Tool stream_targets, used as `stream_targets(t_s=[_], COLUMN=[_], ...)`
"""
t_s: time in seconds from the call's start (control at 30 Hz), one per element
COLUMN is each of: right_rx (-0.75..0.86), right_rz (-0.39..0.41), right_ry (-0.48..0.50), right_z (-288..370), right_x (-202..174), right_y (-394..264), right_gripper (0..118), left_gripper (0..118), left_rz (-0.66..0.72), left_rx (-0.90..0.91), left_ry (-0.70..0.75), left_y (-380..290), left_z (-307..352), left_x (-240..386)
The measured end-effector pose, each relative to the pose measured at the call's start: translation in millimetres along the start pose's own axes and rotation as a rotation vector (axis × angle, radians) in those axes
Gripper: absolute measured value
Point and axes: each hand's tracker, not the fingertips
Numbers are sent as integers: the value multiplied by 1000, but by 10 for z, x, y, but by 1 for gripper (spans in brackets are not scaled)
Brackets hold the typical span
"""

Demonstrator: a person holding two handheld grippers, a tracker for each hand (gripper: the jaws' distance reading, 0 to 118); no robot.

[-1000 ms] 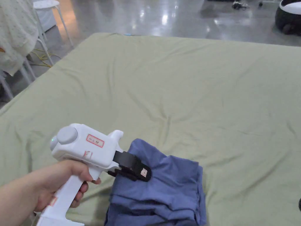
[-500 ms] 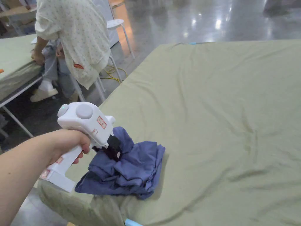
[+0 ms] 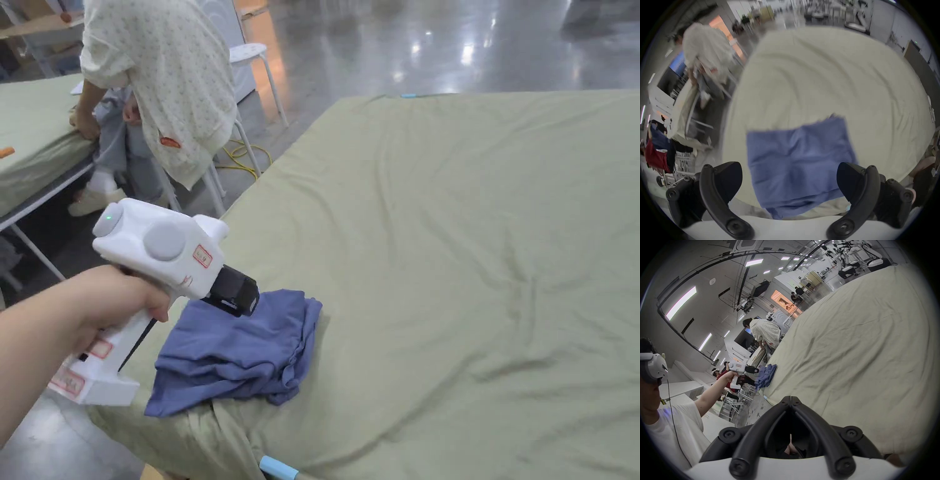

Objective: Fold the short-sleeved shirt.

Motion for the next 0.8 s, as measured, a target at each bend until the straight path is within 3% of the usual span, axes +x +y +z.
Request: stream_targets(t_s=[0.17, 0.23, 0.27, 0.3, 0.33, 0.4, 0.53, 0.6, 0.7, 0.8], right_rx=[19, 28, 35, 40, 45, 63, 136, 187, 283, 426], right_rz=[31, 46, 56, 64, 72, 142, 233, 317, 443, 558], right_ry=[25, 31, 29, 26, 19, -54, -133, -204, -530, -689], right_z=[132, 225, 266, 319, 366, 486, 776, 906, 990, 1034], right_x=[-12, -45, -60, -76, -98, -213, -404, -562, -827, -1079], right_y=[40, 55, 63, 73, 84, 114, 162, 178, 171, 104], right_gripper=[0, 0, 0, 0, 0, 0, 0, 0, 0, 0], left_gripper=[114, 102, 77, 30, 10, 3, 0, 0, 0, 0], left_rz=[88, 138, 134, 107, 95, 80, 133, 132, 135, 133], left_rx=[329, 423, 419, 444, 492, 629, 822, 946, 1070, 1117], left_ry=[12, -65, -120, -160, -151, -90, -205, -228, -231, -228], left_y=[-285, -401, -428, -441, -461, -490, -524, -590, -706, -711], left_z=[876, 1175, 1276, 1356, 1460, 1680, 2073, 2289, 2540, 2643], left_x=[594, 925, 1077, 1234, 1423, 1826, 2467, 2806, 3251, 3559])
